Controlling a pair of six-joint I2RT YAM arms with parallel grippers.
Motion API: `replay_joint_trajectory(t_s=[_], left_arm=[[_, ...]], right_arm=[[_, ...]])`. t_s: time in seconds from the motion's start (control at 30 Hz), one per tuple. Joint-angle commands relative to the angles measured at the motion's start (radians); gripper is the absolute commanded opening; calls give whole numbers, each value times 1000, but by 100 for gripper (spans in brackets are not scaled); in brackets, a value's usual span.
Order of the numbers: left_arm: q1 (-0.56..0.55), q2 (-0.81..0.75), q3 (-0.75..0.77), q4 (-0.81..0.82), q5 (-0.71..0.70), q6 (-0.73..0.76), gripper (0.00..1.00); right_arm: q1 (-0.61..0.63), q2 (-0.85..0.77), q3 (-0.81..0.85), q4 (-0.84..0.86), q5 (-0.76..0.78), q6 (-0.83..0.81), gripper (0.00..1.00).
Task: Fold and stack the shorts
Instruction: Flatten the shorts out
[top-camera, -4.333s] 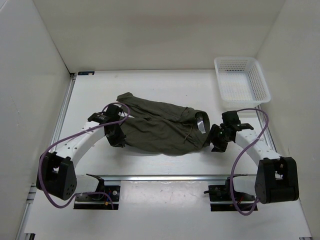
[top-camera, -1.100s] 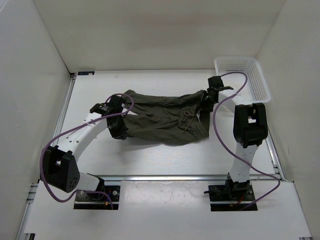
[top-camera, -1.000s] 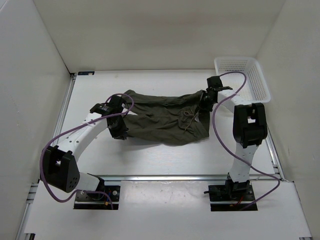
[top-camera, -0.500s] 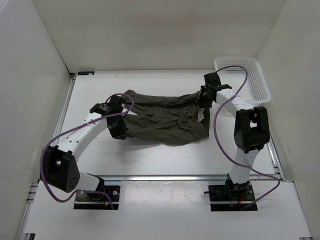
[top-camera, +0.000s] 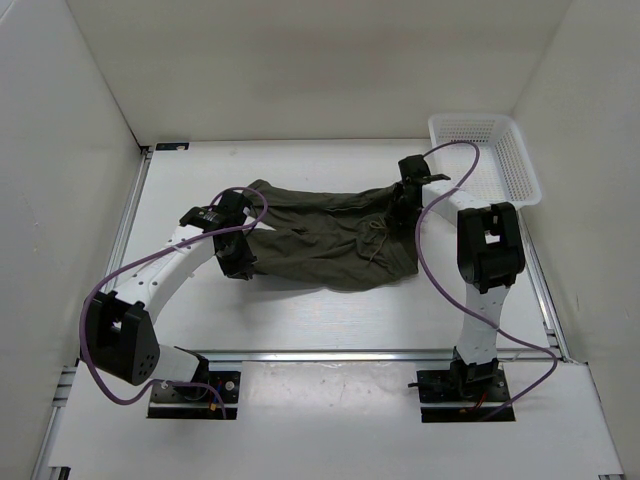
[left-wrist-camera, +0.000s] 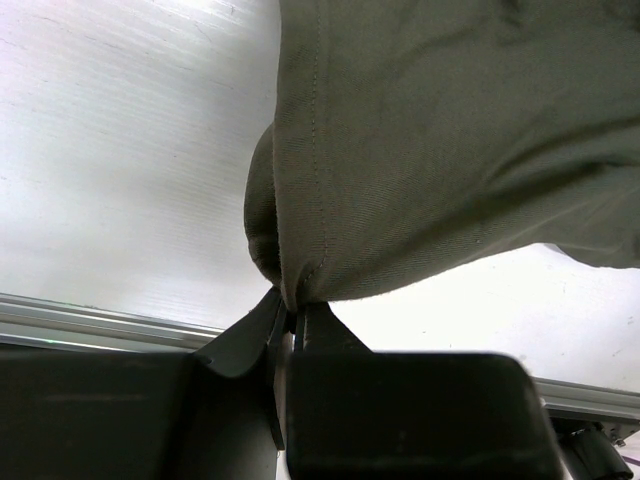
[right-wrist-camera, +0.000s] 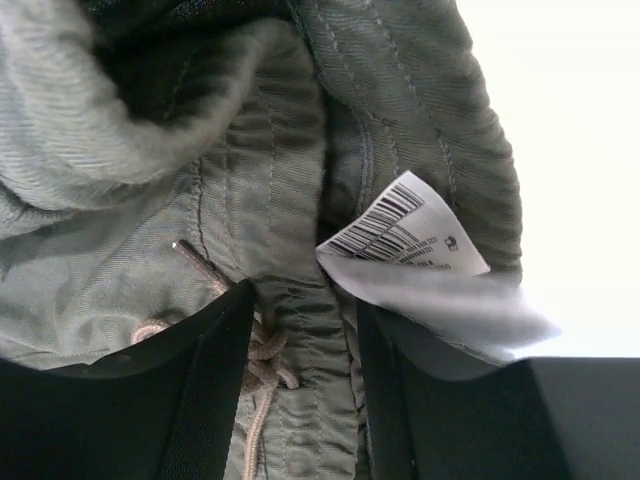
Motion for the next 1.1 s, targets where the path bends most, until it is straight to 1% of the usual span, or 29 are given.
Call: replay_joint_trajectory(t_s=[0.0, 0.07, 0.1, 0.17, 0.2, 0.3, 0.33, 0.4, 0.67, 0.87, 0.97, 1.07], left_arm=[[-4, -29, 9, -10, -19, 10, 11], [-4, -29, 9, -10, -19, 10, 11], [-4, -29, 9, -10, -19, 10, 11], [-4, -29, 9, -10, -19, 1, 11], [-4, -29, 9, -10, -19, 1, 11], [-4, -29, 9, -10, -19, 1, 11], [-4, -29, 9, -10, -19, 1, 11], [-4, -38, 9, -10, -19, 1, 11], [-4, -47, 9, -10, -19, 1, 11], [-4, -47, 9, -19, -19, 1, 11], [-4, -47, 9, -19, -19, 1, 11], [-4, -56, 18, -28, -29, 1, 11]], right_arm=[[1, 8, 49, -4, 44, -19, 51], [1, 17, 49, -4, 30, -19, 47], [1, 17, 58, -4, 3, -28, 39], [1, 17, 58, 11, -28, -29, 33], [1, 26, 58, 22, -43, -29, 28], [1, 17, 49, 22, -62, -29, 17], [1, 17, 37, 34, -62, -29, 8], [1, -12, 28, 34, -62, -38, 0], [1, -154, -38, 80, -51, -47, 0], [1, -178, -57, 80, -73, -58, 0], [1, -214, -66, 80, -73, -49, 0], [1, -274, -89, 80, -24, -39, 0]])
